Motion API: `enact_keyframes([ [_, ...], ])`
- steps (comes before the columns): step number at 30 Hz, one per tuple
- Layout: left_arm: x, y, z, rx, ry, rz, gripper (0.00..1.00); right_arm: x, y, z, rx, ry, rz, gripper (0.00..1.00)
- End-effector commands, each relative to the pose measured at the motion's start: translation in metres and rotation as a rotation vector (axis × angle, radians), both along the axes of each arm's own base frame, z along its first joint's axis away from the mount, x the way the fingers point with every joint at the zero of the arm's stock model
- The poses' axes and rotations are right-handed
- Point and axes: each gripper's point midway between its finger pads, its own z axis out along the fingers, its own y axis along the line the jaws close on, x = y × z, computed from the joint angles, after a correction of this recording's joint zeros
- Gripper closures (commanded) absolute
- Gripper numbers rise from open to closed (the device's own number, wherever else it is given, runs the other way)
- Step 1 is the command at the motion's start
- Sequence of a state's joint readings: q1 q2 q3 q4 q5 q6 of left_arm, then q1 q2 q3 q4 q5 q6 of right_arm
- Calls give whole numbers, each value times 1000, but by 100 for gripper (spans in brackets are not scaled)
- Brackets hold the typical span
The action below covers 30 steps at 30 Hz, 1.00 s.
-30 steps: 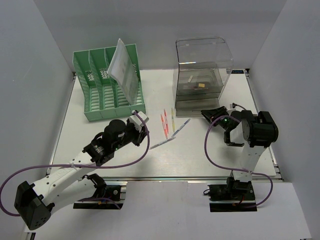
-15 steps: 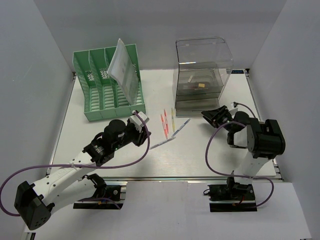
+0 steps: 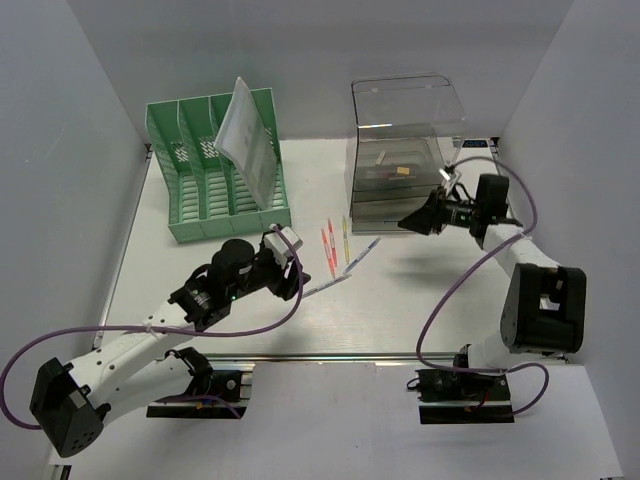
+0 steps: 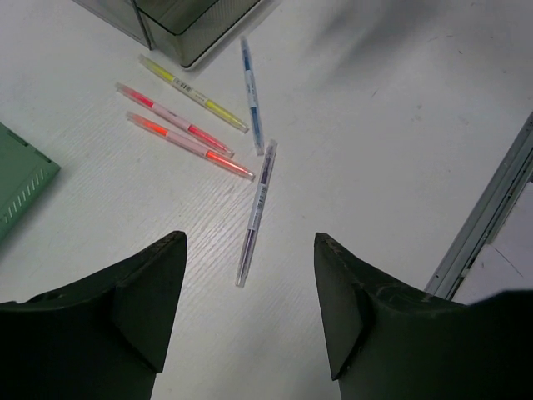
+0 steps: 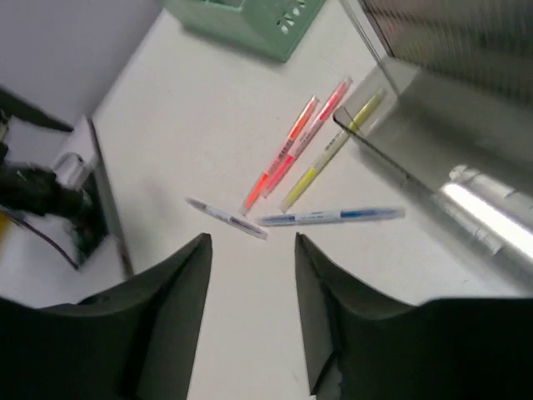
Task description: Organize the desk
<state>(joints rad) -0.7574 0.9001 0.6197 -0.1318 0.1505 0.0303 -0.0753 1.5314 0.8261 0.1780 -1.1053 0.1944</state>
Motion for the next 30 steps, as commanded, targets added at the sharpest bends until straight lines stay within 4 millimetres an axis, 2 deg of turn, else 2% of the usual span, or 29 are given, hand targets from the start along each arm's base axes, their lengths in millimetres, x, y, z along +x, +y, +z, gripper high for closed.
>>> enact_keyframes([
  [1, -8, -7, 13, -27, -23, -54, 28, -25, 10, 40, -199, -354, 233, 48],
  [2, -8, -5, 18, -35, -36, -47, 27, -35, 20, 44, -248, -441, 302, 47],
  [3, -9, -4, 20, -40, -42, -45, 27, -31, 19, 45, -309, -486, 303, 45],
  [4, -9, -3, 25, -52, -57, -46, 26, -30, 24, 55, -353, -574, 336, 40],
  [6, -9, 0, 28, -54, -72, -34, 25, -29, 28, 55, -429, -650, 382, 34],
  [8, -9, 2, 33, -62, -86, -26, 25, -31, 37, 47, -500, -735, 482, 28],
  [10, -8, 5, 34, -59, -92, -13, 24, -35, 48, 31, -563, -765, 584, 28],
  [11, -9, 6, 37, -63, -101, -12, 24, -34, 45, 25, -627, -808, 640, 28],
  [12, -8, 6, 38, -62, -104, -7, 24, -41, 57, 20, -634, -836, 703, 29],
  [14, -8, 7, 41, -67, -112, -7, 24, -40, 56, 6, -701, -877, 769, 32],
  [15, -9, 8, 43, -70, -119, -8, 24, -44, 65, 1, -719, -953, 835, 34],
  [18, -9, 10, 48, -77, -133, -4, 24, -45, 71, -13, -779, -1029, 920, 37],
  [25, -14, 9, 55, -101, -149, -24, 24, -47, 78, -60, -854, -1035, 1116, 44],
  [30, -16, 8, 61, -118, -163, -36, 24, -40, 87, -76, -887, -1001, 1172, 49],
])
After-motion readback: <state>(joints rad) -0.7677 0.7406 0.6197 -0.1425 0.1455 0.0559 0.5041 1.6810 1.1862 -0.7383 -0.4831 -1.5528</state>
